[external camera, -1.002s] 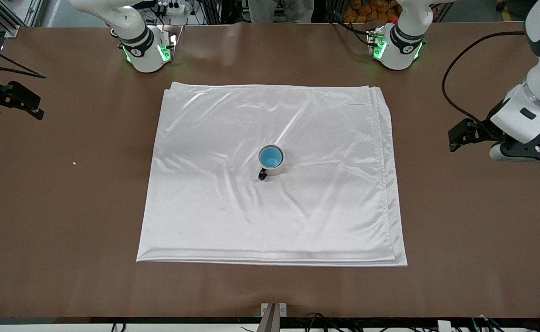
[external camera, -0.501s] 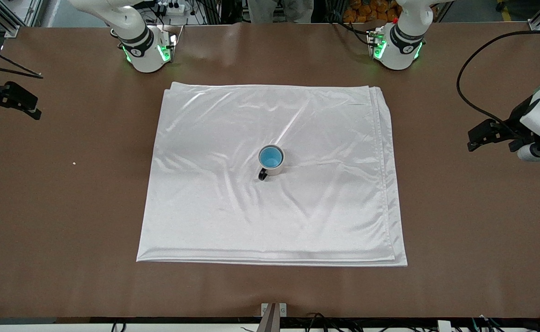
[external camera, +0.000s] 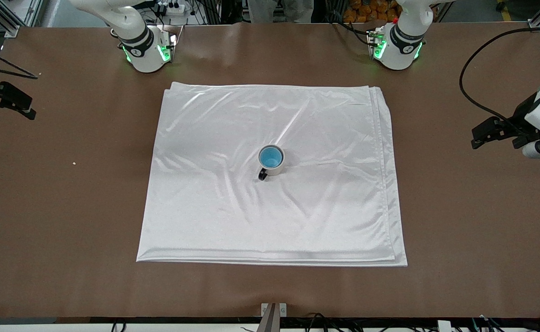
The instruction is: Place blue cup into white mug on cloth
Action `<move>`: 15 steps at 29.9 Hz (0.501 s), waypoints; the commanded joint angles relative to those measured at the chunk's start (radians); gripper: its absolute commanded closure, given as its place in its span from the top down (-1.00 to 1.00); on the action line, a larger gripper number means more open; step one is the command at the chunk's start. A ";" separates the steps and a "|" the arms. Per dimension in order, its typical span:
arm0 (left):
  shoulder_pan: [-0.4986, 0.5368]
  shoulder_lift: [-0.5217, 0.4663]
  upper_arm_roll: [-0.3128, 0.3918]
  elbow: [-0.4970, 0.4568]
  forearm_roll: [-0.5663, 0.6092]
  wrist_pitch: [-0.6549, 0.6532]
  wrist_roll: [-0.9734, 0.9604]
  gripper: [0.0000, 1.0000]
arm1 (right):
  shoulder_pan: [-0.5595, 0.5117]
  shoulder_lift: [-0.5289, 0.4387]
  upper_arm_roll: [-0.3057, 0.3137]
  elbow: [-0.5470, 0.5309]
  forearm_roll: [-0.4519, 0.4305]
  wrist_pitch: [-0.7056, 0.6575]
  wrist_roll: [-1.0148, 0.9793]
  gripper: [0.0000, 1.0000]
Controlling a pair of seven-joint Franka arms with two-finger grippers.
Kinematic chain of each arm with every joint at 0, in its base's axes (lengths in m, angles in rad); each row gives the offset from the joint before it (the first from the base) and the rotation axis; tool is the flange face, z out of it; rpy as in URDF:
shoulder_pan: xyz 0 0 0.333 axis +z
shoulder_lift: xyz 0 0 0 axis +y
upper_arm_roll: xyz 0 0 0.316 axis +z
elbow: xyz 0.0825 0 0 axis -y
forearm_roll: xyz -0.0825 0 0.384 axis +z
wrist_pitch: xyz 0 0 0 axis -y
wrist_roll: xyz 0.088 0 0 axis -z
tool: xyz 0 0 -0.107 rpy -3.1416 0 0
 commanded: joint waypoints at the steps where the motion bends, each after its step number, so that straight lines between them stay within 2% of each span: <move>1: -0.019 -0.037 0.018 -0.030 -0.029 -0.004 0.020 1.00 | -0.142 0.001 0.129 0.009 0.004 -0.007 -0.026 1.00; 3: -0.027 -0.040 0.025 -0.030 -0.029 -0.003 0.021 1.00 | -0.199 0.001 0.185 0.009 0.014 -0.005 -0.031 1.00; 5: -0.038 -0.044 0.032 -0.032 -0.029 -0.004 0.021 1.00 | -0.227 0.001 0.212 0.009 0.034 -0.004 -0.029 1.00; 8: -0.046 -0.051 0.035 -0.033 -0.029 -0.007 0.021 1.00 | -0.227 0.001 0.212 0.008 0.073 -0.004 -0.028 1.00; 15: -0.044 -0.060 0.035 -0.038 -0.029 -0.012 0.026 1.00 | -0.226 0.002 0.214 0.002 0.076 -0.001 -0.026 1.00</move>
